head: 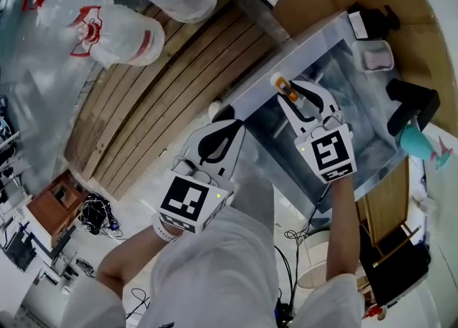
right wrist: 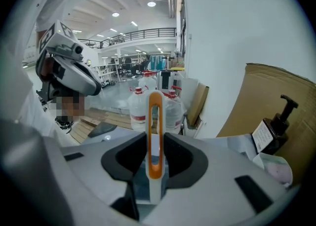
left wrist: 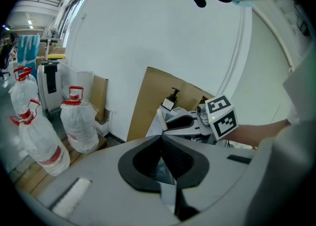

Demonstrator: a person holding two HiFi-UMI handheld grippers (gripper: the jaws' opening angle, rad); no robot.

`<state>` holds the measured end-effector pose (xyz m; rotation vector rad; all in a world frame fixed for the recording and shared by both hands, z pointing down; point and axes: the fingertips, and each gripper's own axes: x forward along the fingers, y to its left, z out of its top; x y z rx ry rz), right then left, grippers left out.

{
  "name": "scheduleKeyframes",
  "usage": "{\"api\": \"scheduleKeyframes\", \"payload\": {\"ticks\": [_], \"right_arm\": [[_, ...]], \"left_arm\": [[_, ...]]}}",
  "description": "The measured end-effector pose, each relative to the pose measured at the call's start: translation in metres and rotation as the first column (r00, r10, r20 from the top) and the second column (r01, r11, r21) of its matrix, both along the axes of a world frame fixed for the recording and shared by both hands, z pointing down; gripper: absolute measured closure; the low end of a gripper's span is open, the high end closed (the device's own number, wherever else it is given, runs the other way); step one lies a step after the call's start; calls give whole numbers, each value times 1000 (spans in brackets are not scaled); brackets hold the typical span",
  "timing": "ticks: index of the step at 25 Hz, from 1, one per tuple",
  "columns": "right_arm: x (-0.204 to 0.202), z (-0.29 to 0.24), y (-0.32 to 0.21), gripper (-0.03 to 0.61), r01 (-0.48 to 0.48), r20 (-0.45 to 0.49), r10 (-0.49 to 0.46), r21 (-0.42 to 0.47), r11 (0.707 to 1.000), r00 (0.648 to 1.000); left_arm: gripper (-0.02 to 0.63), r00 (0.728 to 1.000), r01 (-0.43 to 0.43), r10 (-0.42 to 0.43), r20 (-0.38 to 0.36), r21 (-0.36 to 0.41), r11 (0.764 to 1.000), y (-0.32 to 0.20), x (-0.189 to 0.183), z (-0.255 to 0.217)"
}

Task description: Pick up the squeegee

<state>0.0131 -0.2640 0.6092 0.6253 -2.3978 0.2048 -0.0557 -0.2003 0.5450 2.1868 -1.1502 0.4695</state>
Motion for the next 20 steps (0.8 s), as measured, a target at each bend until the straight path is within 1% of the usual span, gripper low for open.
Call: {"api": "scheduleKeyframes", "payload": {"ticks": [3,6,12,15,20], "right_arm": [[10,-12,7,474,-49,25,48,10,999,999],[23,-29,14,474,-102,40,101,40,994,994],[49,-81,26,474,-191,75,182,136,972,980],[61,-114,37,474,-242,99,227,182,953,969],[84,-173,52,474,-369,216,324,218,904,921]], "left_arm": [[607,1000,-3,3,0,15,1000,6,4,-8],[609,1000,-9,9,-1,27,1000,15,10,-18],[608,1000,-15,16,-11,81,997,29,21,-42],[609,1000,-10,11,-14,104,995,39,23,-59],[609,1000,1,4,-30,166,986,48,23,-94]]}}
